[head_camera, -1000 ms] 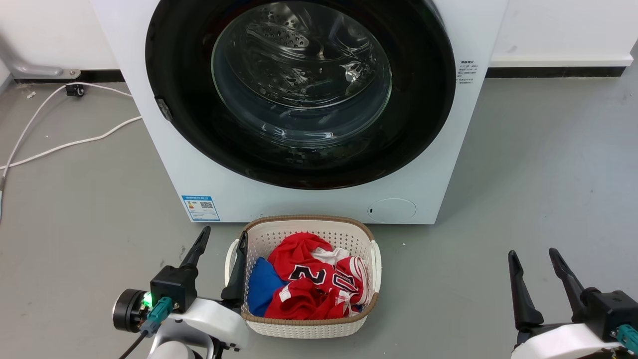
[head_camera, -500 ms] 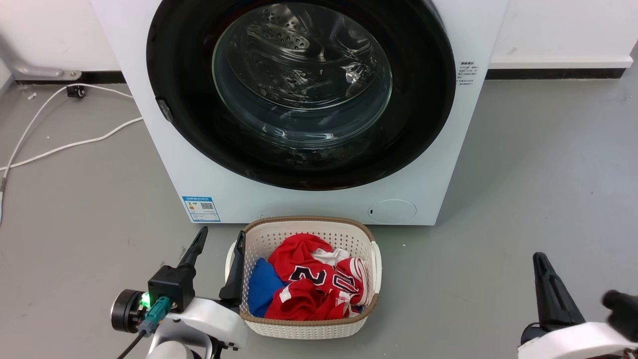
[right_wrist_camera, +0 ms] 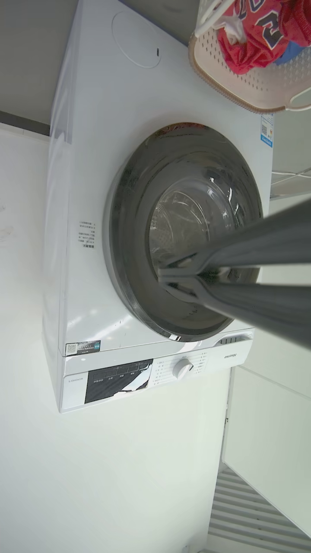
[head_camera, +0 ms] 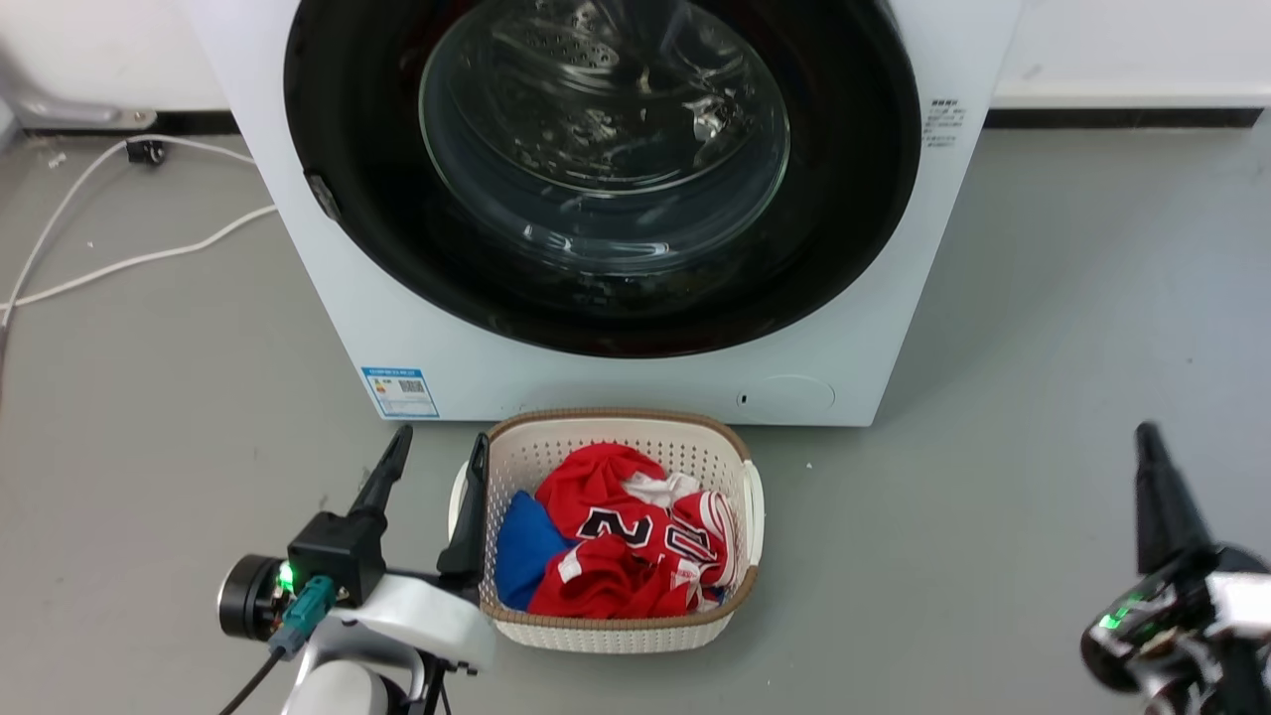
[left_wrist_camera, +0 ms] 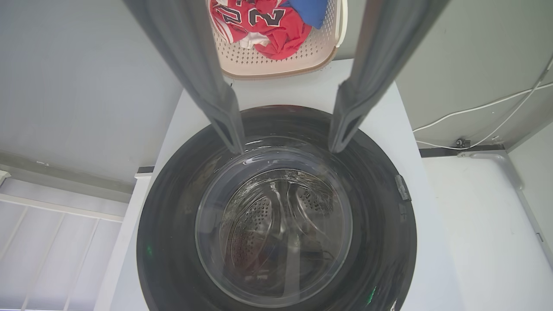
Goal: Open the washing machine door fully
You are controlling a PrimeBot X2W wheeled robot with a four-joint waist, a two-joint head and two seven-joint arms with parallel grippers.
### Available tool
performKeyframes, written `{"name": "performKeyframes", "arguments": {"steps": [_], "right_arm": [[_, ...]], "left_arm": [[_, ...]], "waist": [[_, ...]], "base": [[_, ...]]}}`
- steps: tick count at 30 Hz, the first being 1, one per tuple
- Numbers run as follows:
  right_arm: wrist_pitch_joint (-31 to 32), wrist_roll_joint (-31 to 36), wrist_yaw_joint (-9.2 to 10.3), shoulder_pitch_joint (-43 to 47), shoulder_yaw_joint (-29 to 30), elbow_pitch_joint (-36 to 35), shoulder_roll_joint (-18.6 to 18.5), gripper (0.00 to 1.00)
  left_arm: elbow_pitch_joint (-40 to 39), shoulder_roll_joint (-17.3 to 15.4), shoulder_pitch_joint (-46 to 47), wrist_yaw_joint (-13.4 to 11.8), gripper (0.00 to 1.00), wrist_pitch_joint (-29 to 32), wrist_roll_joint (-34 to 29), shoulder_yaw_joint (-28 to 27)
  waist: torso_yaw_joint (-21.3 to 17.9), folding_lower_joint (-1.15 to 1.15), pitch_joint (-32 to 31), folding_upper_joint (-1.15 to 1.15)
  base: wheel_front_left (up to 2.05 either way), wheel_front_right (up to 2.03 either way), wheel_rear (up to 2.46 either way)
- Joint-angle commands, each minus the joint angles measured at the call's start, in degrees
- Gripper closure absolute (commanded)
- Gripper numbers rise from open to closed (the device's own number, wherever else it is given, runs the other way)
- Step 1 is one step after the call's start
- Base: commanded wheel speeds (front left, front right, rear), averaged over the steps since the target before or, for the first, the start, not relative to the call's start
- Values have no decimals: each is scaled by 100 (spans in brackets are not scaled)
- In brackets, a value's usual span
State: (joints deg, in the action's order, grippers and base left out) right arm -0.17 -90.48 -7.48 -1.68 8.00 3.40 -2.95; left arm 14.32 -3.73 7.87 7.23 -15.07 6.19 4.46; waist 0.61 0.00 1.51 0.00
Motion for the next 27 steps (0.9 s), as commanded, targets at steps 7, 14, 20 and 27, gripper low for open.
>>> {"name": "performKeyframes", "arguments": {"steps": [7, 14, 20, 27], "right_arm": [[613, -1033, -2, -1140, 409, 517, -642, 100], [1292, -1544, -2, -2440, 192, 1245, -1840, 100], [1998, -1721, -2, -3656, -634, 1877, -2939, 100], [2651, -1815, -2, -5248, -1924, 2482, -3726, 100]], "left_arm": [[-248, 34, 304, -85, 0, -15, -107, -36], [-552, 63, 621, -159, 0, -15, -156, 32], [-817, 77, 900, -219, 0, -15, -183, 172], [-1115, 86, 1145, -336, 0, -15, -182, 360]], "waist": [[-15, 0, 544, 0], [76, 0, 1131, 0], [183, 0, 1622, 0], [303, 0, 2129, 0]], "base": [[0, 0, 0], [0, 0, 0], [0, 0, 0], [0, 0, 0]]}}
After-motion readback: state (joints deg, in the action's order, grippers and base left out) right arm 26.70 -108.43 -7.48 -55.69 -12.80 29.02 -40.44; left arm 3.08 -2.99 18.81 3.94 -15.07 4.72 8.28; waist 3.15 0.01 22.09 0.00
